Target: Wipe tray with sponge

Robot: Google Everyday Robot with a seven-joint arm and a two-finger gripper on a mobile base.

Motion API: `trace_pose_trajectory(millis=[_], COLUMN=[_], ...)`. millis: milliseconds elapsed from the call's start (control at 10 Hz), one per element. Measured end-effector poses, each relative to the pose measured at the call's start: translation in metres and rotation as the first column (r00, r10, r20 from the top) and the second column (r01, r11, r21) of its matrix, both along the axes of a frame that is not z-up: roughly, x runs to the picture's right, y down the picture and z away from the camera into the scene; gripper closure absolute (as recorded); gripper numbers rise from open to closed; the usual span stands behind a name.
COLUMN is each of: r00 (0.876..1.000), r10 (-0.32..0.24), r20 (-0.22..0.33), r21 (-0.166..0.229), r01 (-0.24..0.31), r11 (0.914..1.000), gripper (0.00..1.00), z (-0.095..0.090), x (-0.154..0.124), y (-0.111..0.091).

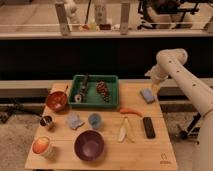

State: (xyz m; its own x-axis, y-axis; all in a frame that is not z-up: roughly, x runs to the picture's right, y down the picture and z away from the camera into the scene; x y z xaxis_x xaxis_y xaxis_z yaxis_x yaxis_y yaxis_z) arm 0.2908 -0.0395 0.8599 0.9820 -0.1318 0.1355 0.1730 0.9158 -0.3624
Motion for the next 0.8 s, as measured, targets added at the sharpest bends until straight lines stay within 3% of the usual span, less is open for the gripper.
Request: trace_pose_trajectory(millis=[800], r00=[1.000], r10=[0.007], r20=[0.021], r21=[-0.001], r01=[-0.007], r11=[1.0000], gripper=[0.20], z=[0.024], x=[0.006], y=[0.002])
